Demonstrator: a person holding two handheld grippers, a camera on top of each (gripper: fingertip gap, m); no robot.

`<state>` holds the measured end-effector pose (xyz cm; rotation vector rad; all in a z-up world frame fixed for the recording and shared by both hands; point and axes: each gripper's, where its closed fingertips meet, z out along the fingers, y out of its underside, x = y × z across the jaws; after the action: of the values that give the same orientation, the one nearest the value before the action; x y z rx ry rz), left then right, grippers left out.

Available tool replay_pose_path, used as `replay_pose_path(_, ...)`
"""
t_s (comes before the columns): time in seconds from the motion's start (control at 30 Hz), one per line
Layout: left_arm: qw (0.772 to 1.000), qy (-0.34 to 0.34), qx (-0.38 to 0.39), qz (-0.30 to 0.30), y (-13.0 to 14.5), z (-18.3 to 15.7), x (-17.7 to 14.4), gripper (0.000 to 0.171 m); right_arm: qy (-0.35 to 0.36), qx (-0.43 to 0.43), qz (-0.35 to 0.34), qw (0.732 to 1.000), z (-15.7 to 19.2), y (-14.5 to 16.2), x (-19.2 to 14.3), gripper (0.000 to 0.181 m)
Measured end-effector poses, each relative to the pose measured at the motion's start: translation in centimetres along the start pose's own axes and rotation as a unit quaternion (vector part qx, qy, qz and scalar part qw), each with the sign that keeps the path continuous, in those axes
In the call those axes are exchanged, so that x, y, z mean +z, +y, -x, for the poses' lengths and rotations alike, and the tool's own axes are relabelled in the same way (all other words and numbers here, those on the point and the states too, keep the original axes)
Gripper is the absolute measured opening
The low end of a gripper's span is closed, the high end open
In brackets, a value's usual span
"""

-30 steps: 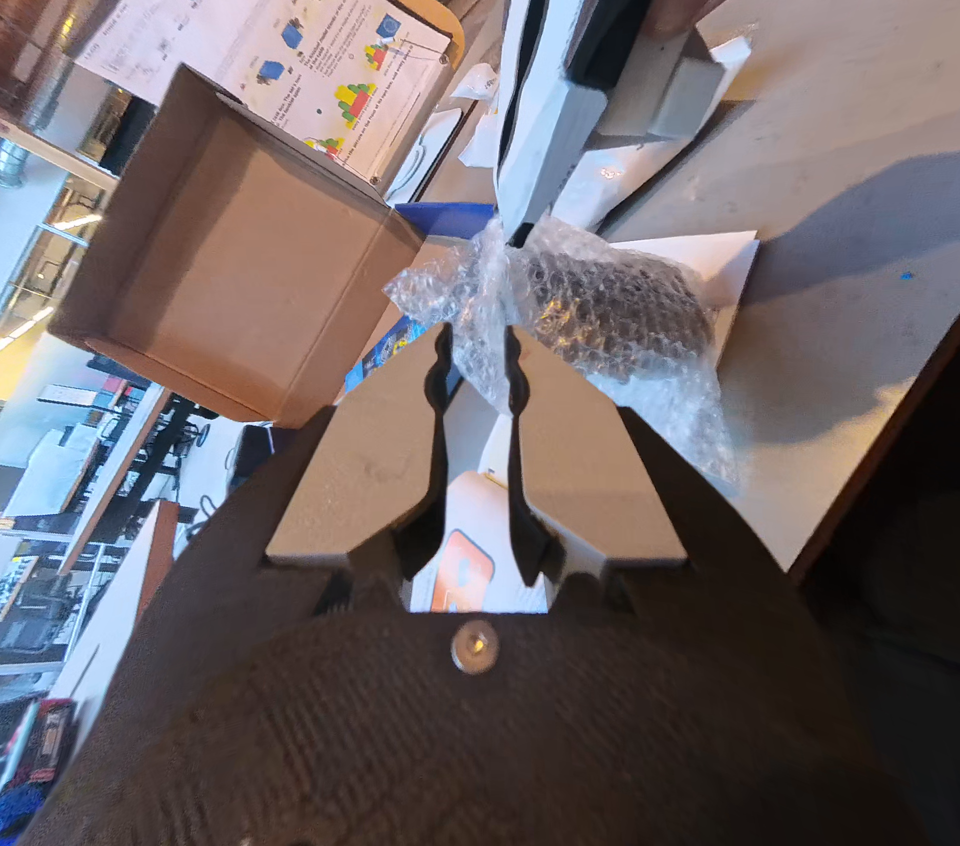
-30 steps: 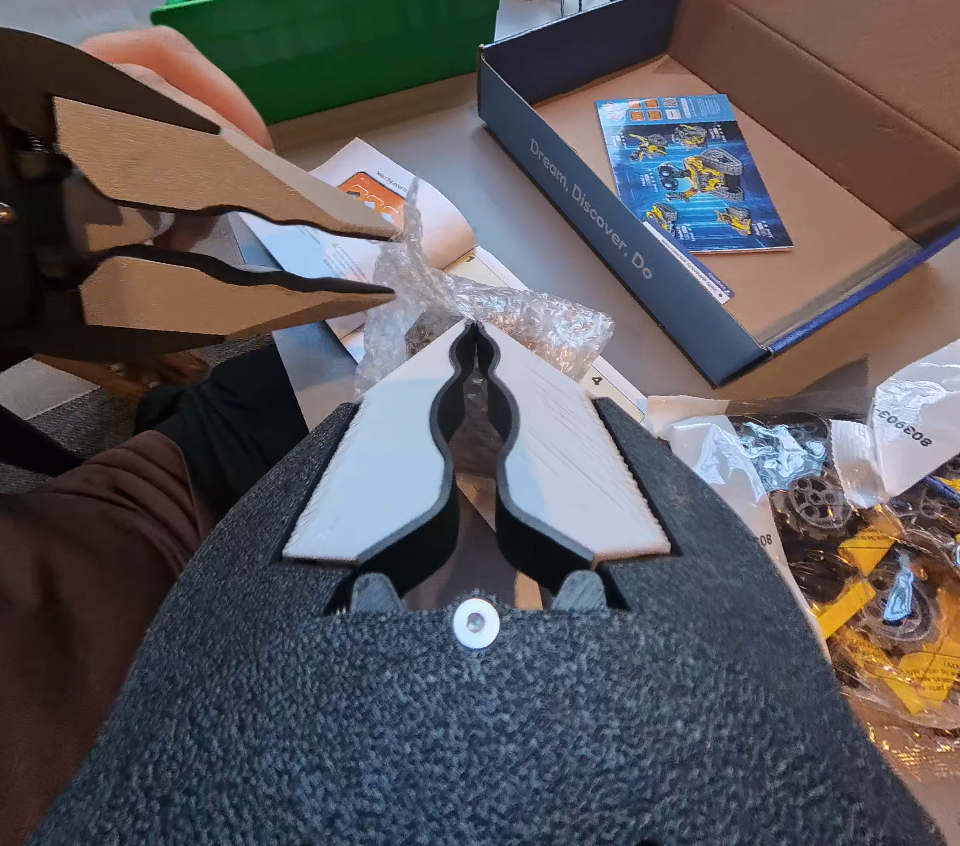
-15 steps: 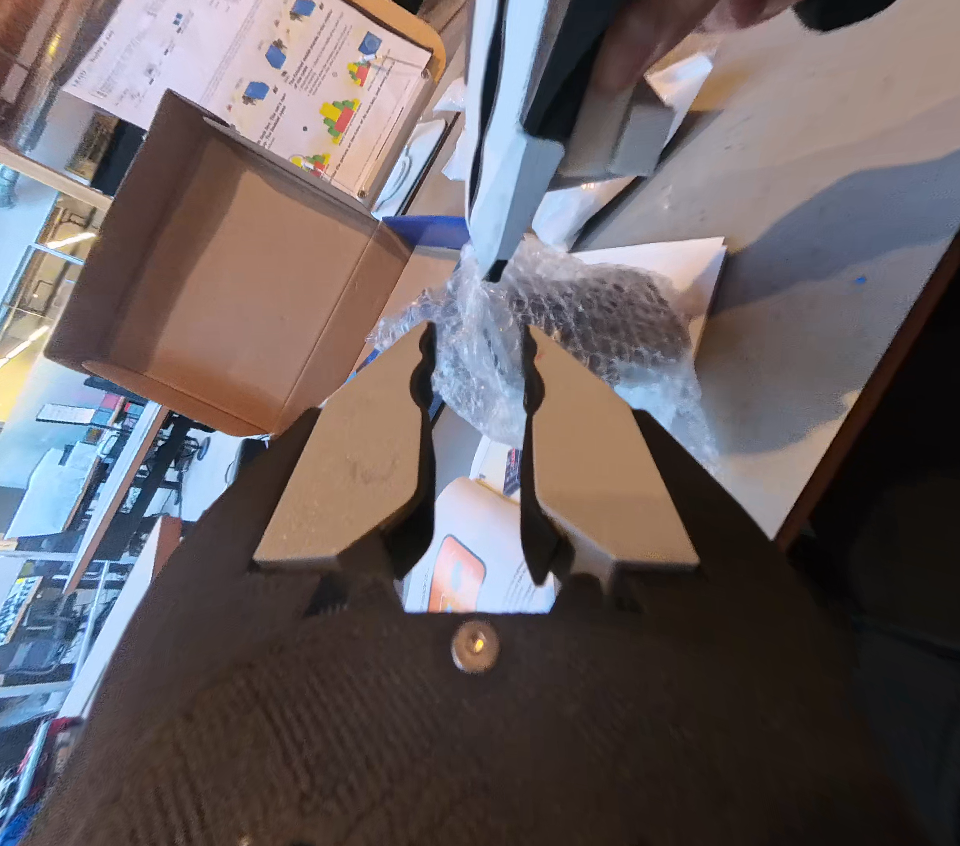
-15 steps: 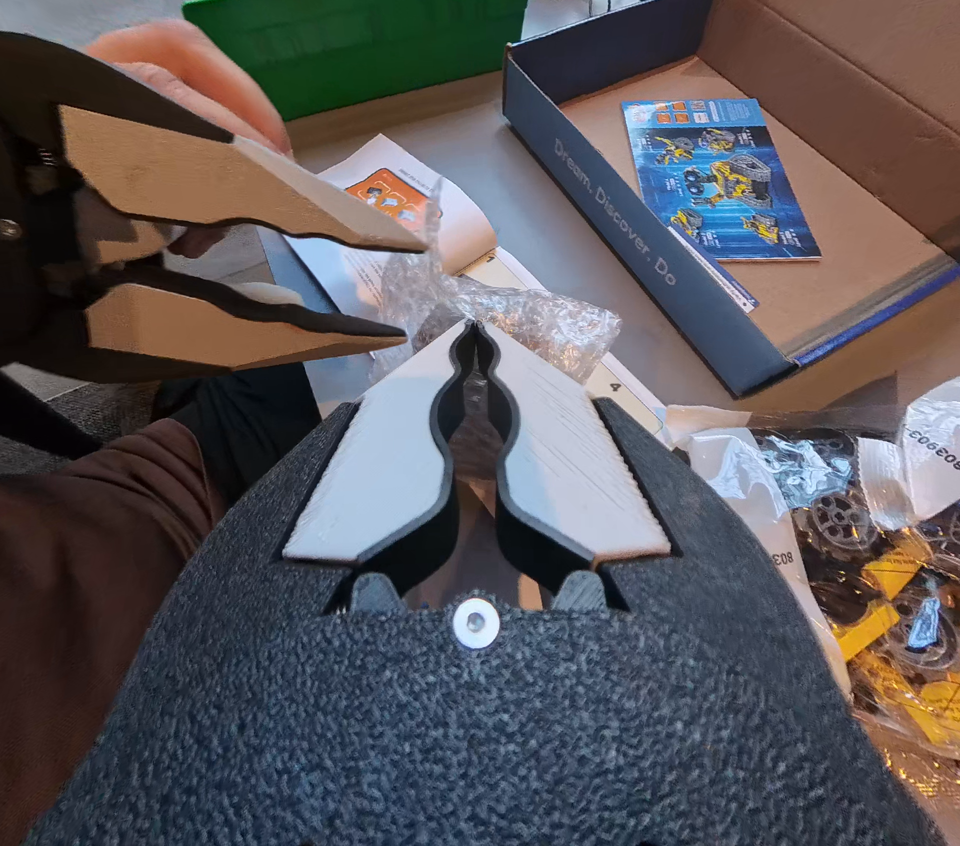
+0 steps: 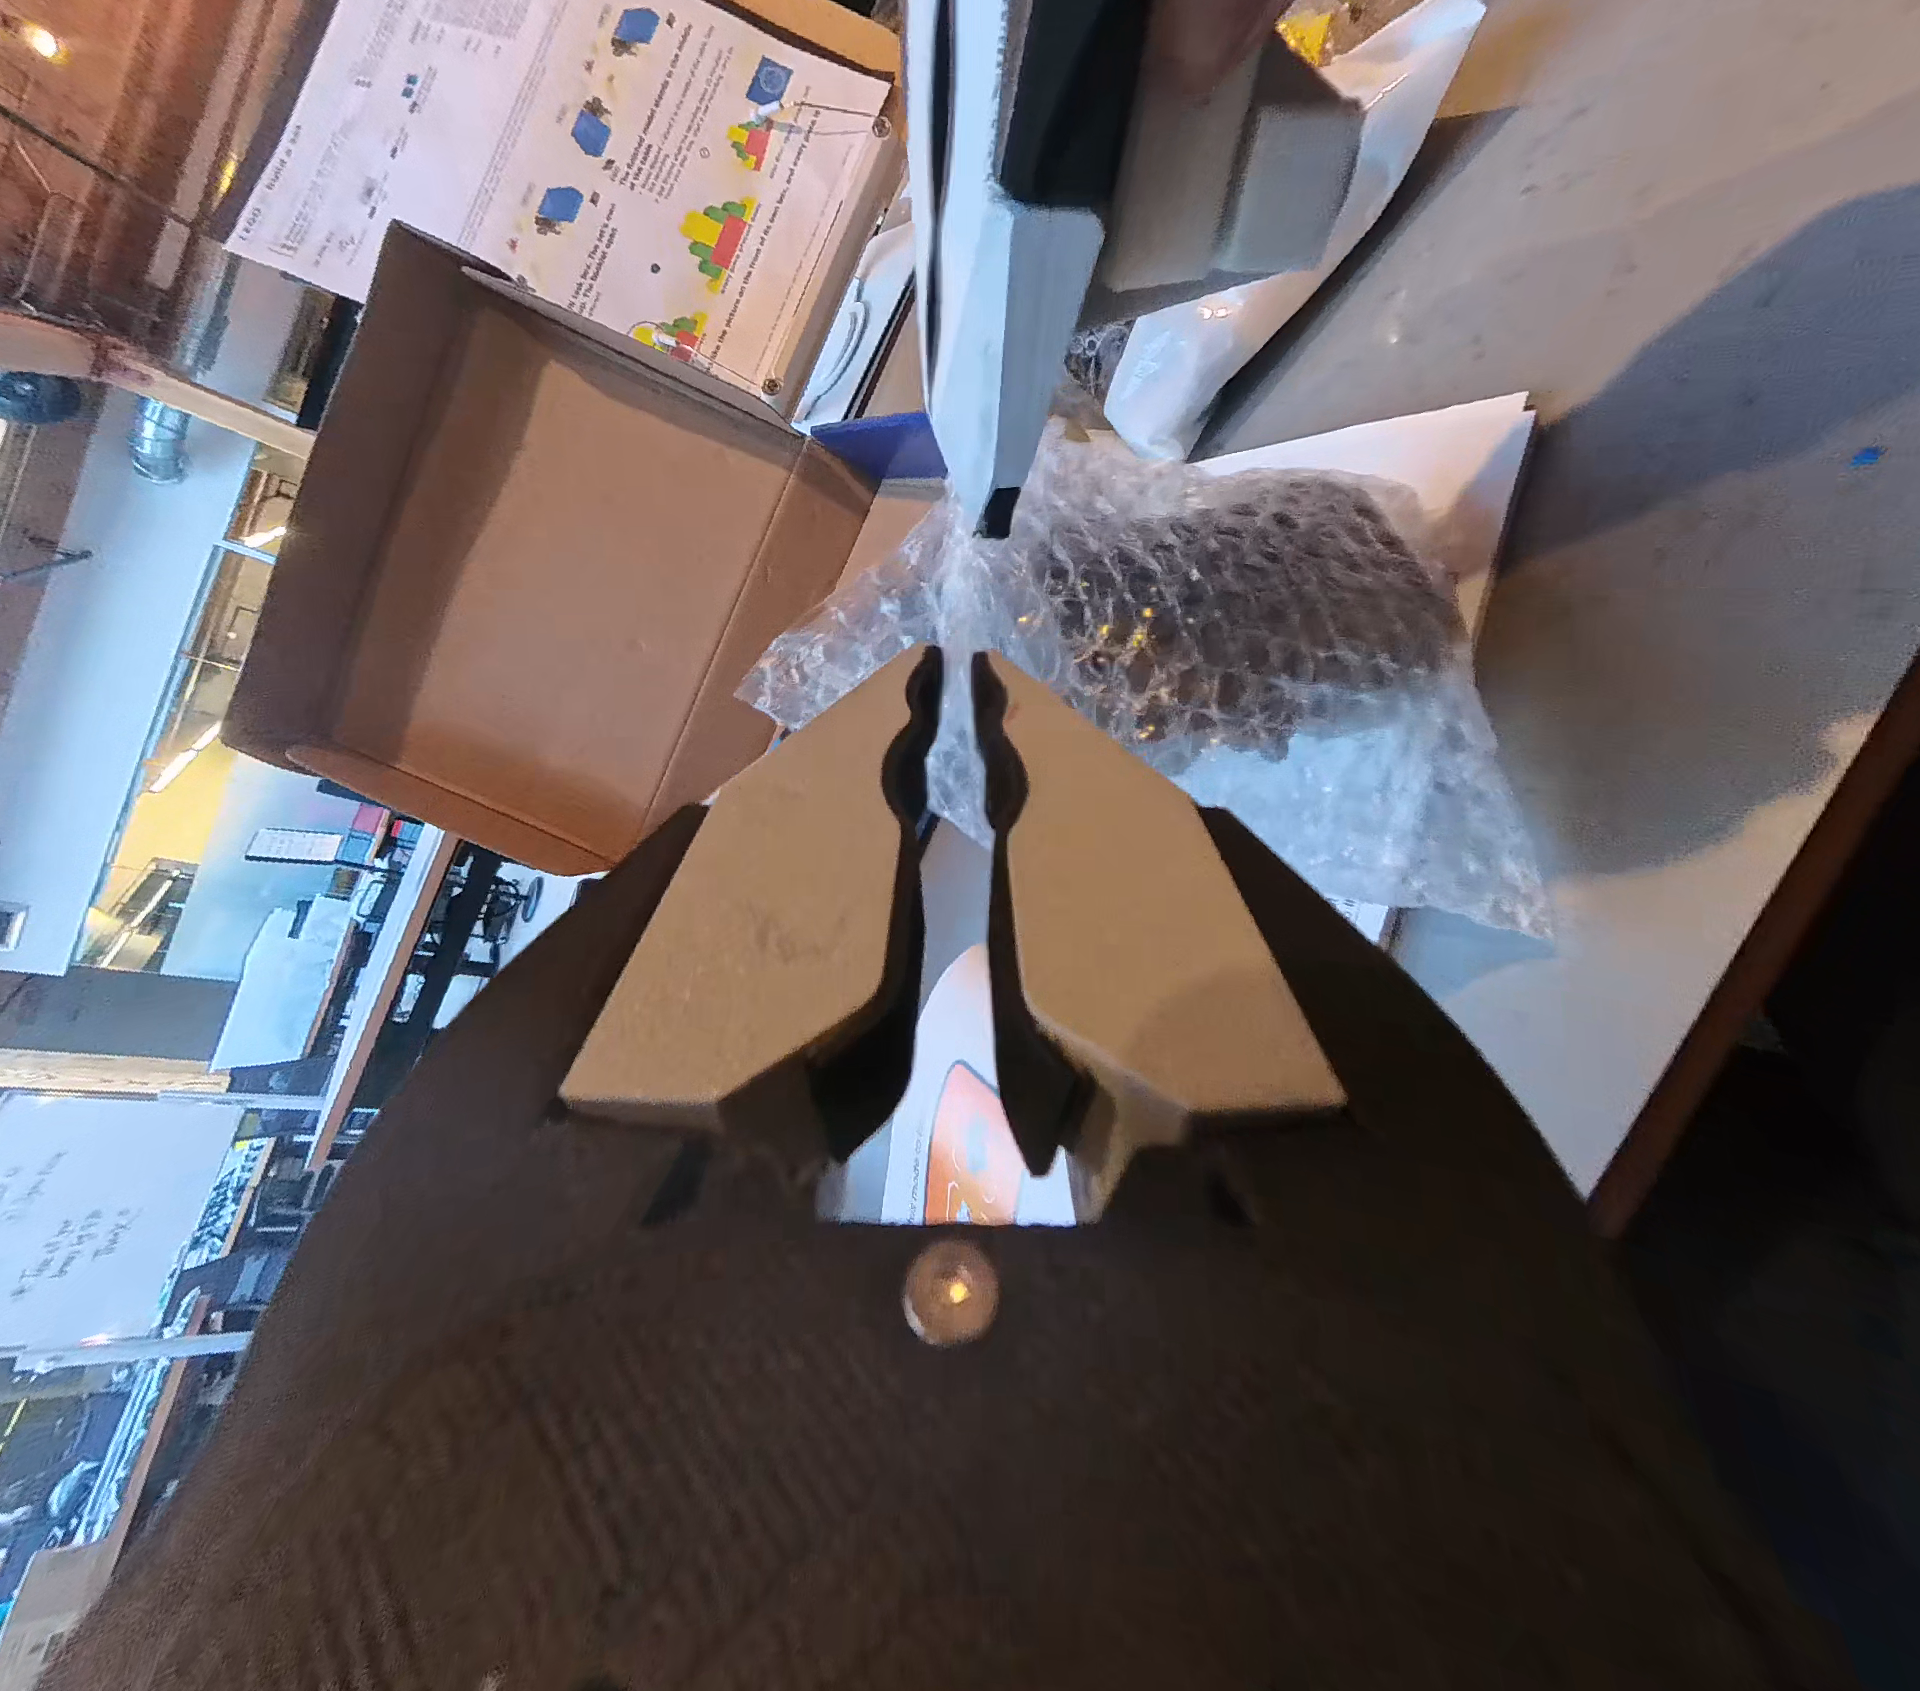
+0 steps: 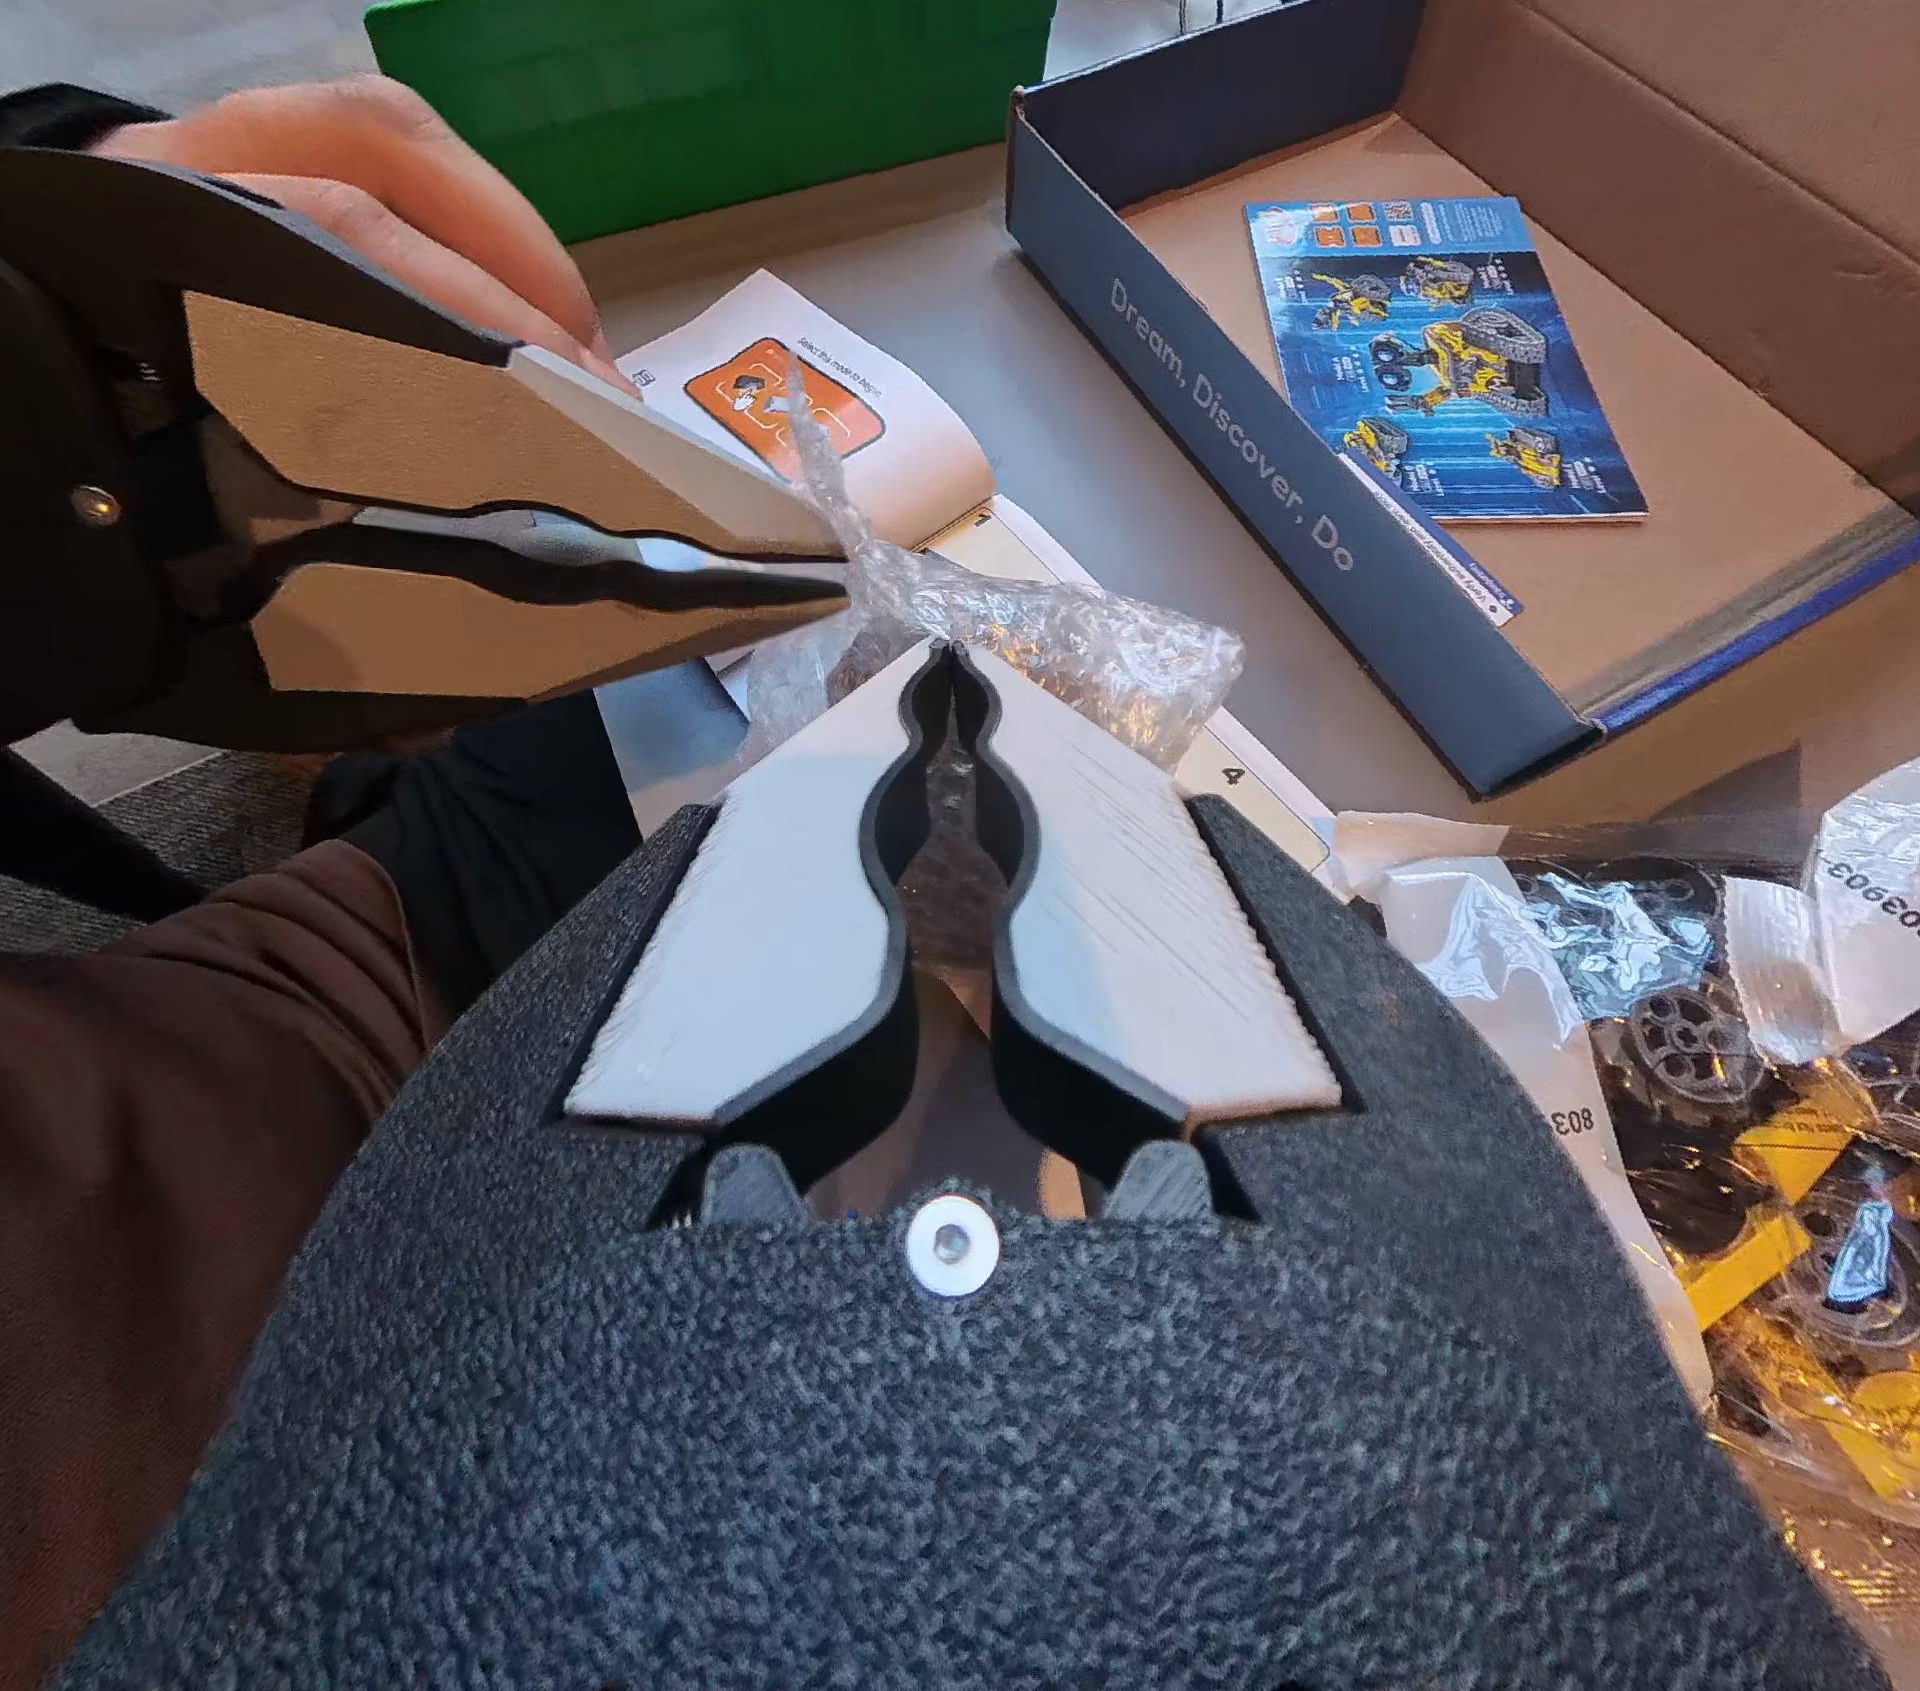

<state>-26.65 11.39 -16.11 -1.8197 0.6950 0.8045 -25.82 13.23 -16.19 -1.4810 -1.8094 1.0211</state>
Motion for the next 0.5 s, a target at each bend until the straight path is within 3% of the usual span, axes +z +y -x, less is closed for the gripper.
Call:
replay_pose_path(0.13, 1.0, 0.013, 0.004, 0.008, 0.3, -0.7, 0.3, 0.012, -0.006, 0.001, 0.0, 1.0, 0.2, 0.0, 0.1, 0.0)
replay_pose_path(0.3, 1.0, 0.004, 0.016, 0.01, 0.6, -0.4, 0.5, 0.0, -0.019, 0.006, -0.002, 1.0, 0.5, 0.0, 0.2, 0.0)
replay_pose_path(0.5, 0.997, 0.075, -0.015, 0.002, -0.2, -1.9, 0.1, 0.0, 0.057, -0.073, -0.011, 0.996, -0.6, -0.3, 0.5, 0.0)
